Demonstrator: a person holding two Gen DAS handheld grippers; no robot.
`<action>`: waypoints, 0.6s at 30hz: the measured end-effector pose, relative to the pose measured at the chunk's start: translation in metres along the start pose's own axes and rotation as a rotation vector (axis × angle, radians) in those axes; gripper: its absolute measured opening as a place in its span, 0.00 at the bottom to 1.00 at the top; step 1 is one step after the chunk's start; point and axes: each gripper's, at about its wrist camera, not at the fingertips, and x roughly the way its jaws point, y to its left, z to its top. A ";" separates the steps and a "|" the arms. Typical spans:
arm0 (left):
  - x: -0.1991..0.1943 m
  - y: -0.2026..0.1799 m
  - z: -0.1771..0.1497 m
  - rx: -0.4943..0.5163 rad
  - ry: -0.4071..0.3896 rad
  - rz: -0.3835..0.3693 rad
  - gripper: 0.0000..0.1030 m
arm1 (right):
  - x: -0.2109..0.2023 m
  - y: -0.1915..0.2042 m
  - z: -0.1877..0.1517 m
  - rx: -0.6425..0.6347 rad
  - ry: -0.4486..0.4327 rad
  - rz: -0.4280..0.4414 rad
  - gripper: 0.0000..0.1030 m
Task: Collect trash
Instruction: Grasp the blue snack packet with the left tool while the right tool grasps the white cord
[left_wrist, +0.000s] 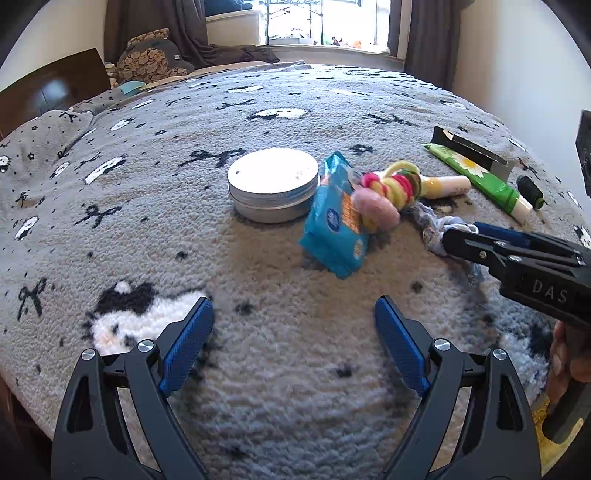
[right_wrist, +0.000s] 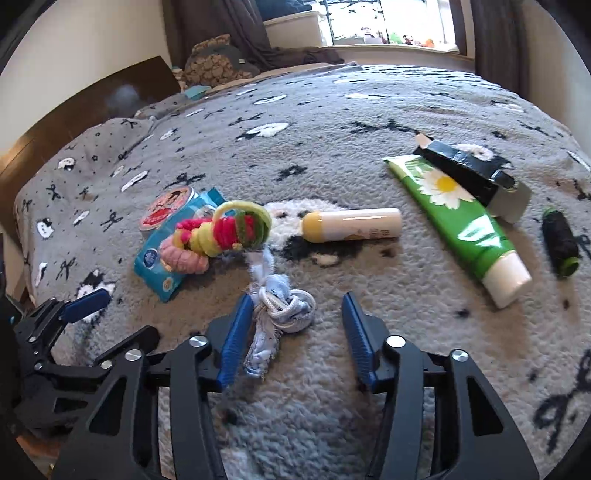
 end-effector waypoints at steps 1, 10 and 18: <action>0.002 0.001 0.002 -0.002 -0.001 -0.005 0.82 | 0.000 0.002 -0.001 -0.005 -0.003 0.008 0.31; 0.019 -0.001 0.023 -0.008 0.002 -0.031 0.73 | -0.028 -0.005 -0.006 -0.042 -0.040 -0.043 0.23; 0.033 -0.010 0.039 0.000 0.009 -0.054 0.48 | -0.042 -0.028 -0.016 -0.020 -0.037 -0.078 0.23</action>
